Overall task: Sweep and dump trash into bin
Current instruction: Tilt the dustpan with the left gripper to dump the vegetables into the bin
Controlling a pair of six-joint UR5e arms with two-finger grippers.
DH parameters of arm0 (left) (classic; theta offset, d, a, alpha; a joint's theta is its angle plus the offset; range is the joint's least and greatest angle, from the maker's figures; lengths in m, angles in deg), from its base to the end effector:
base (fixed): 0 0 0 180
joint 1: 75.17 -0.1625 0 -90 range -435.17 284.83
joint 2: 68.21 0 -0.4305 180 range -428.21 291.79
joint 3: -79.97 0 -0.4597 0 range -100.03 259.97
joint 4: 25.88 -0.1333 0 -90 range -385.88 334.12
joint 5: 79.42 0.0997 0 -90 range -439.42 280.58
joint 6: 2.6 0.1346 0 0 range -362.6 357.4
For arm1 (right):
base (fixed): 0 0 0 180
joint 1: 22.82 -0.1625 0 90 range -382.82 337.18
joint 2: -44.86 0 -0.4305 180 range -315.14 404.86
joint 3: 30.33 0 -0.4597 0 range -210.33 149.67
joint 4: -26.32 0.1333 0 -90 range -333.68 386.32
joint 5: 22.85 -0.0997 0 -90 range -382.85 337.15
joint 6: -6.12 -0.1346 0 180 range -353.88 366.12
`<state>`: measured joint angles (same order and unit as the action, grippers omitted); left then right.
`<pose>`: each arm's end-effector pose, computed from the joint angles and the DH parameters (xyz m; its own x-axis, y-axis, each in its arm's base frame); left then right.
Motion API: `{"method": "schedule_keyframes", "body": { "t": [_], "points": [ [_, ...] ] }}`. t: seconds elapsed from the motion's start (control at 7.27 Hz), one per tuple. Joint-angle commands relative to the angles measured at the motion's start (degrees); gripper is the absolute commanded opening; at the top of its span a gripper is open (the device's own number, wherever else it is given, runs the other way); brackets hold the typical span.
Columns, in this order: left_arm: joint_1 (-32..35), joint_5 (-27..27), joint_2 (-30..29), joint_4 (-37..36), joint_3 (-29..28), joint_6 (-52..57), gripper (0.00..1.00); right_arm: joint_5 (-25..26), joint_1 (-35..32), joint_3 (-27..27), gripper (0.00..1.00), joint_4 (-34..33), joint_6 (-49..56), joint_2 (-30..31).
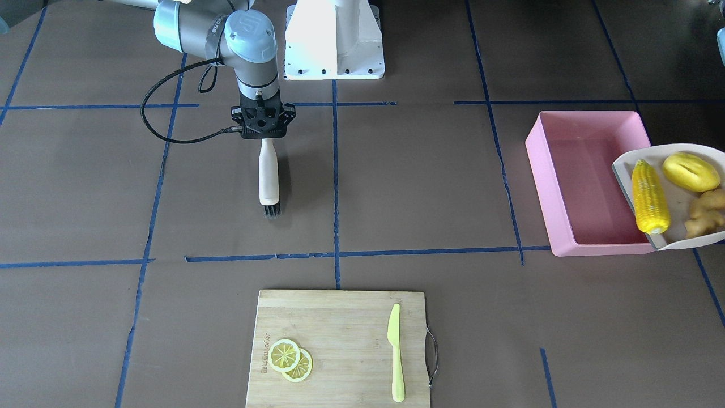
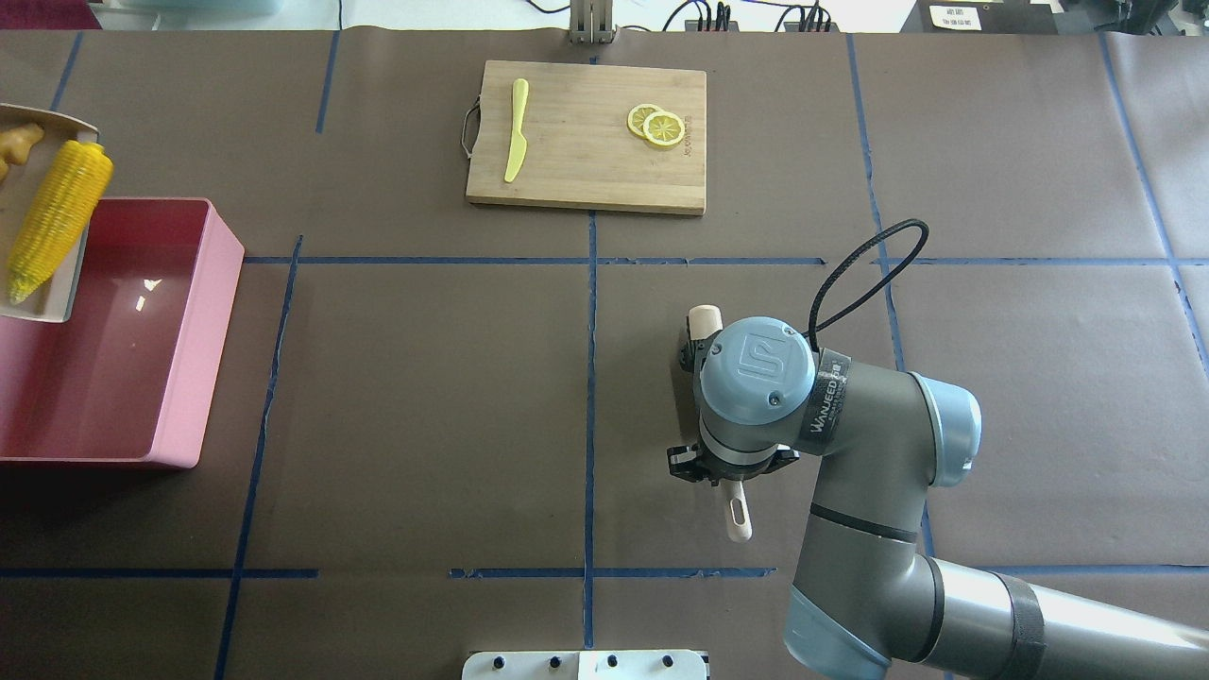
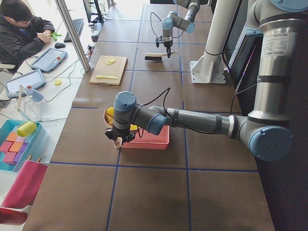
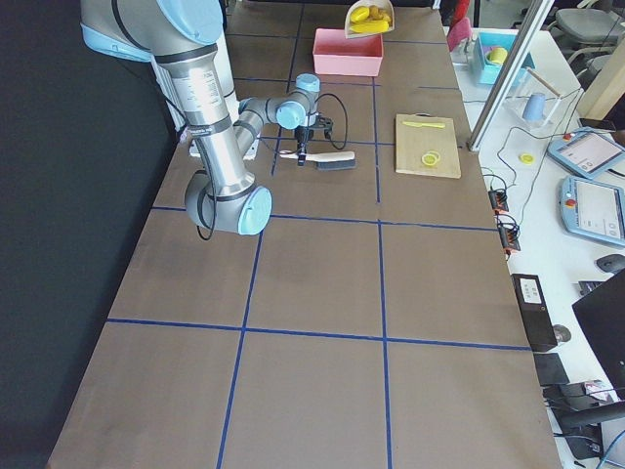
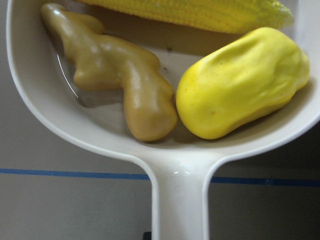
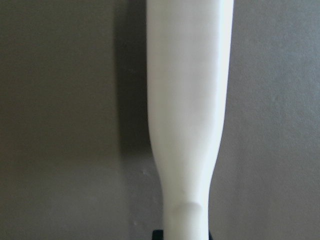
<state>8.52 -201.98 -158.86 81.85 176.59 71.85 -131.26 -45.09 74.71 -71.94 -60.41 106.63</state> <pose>0.0054 -0.6022 0.5955 0.1219 0.9533 0.2764 -0.8097 -0.0655 0.5832 -0.6072 -0.3468 0.2741 0.7717 -0.0923 0.6293 0.1258 0.9920 -0.0088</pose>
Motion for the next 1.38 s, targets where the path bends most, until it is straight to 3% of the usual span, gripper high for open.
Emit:
{"method": "schedule_keyframes", "body": {
  "t": [0.0, 0.41, 1.24],
  "points": [
    [-0.19, 4.33, 0.04, -0.15, 0.23, 4.11, 0.00, -0.05, 0.12, 0.00, 0.00, 0.00, 0.00, 0.28],
    [-0.19, 7.06, -0.14, -0.15, 0.50, 7.90, 0.00, 0.04, 0.21, 0.09, 0.00, 0.00, -0.09, 0.28],
    [-0.28, 7.34, -1.01, -0.06, 0.59, 8.52, 0.00, 0.74, 0.30, 0.09, 0.00, 0.00, -0.27, 0.19]
  ]
}}
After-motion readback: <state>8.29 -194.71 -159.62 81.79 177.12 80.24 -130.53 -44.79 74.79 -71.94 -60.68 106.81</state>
